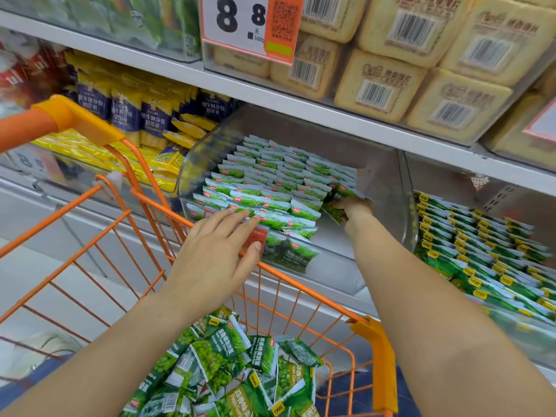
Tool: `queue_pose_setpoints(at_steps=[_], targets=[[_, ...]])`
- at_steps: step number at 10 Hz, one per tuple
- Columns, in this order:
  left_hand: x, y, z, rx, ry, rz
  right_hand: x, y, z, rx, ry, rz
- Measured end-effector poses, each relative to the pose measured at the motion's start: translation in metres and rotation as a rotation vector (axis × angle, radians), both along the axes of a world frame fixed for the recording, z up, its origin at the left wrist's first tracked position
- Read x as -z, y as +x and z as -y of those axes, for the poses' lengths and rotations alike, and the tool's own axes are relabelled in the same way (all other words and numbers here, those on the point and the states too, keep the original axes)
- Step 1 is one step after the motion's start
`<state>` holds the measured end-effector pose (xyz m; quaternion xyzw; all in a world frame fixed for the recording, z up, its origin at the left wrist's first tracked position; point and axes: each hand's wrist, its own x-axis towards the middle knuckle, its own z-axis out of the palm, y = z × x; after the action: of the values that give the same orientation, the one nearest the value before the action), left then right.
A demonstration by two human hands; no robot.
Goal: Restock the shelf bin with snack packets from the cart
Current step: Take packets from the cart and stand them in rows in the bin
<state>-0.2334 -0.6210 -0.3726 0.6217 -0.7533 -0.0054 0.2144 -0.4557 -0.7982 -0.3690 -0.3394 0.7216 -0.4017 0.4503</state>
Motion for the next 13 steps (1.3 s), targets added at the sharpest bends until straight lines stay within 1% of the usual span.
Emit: queue_pose_setpoints(at_steps=[1,2,4,5,6,7,8,9,10,11,12,13], targets=[[-0.001,-0.001,0.0,-0.001,-0.004,-0.003,0.006,-0.002,0.006,-0.017,0.043,-0.054],[-0.001,-0.001,0.0,-0.001,-0.001,0.0,0.012,0.002,0.003,-0.115,0.0,-0.193],[-0.002,-0.001,-0.001,0.003,0.001,-0.005,0.01,0.0,0.007,-0.132,0.083,-0.548],[-0.002,-0.001,-0.001,0.004,-0.001,0.004,0.008,-0.002,0.004,-0.178,0.096,-0.686],[-0.001,0.0,0.0,0.005,0.006,0.009,0.008,0.002,0.002,-0.258,0.105,-0.804],[0.0,0.0,0.0,0.013,0.006,0.004,0.01,0.005,0.004,-0.345,0.129,-0.86],[-0.001,0.001,0.0,0.018,-0.008,0.004,0.009,0.008,0.004,-0.315,0.119,-0.76],[-0.006,0.0,-0.001,0.02,0.029,-0.015,-0.002,0.008,-0.001,-0.216,0.056,-0.643],[-0.017,0.002,-0.003,0.046,0.095,-0.009,-0.025,0.011,-0.017,-0.128,-0.22,-0.525],[-0.031,0.006,-0.008,0.09,0.221,-0.022,-0.048,0.023,-0.077,-0.319,-0.519,-0.566],[-0.051,0.01,-0.027,0.168,0.247,0.049,-0.061,0.031,-0.156,-0.646,-0.838,-0.424],[-0.057,0.014,-0.064,0.282,0.365,0.14,-0.057,0.034,-0.209,-1.207,-0.701,-0.648]])
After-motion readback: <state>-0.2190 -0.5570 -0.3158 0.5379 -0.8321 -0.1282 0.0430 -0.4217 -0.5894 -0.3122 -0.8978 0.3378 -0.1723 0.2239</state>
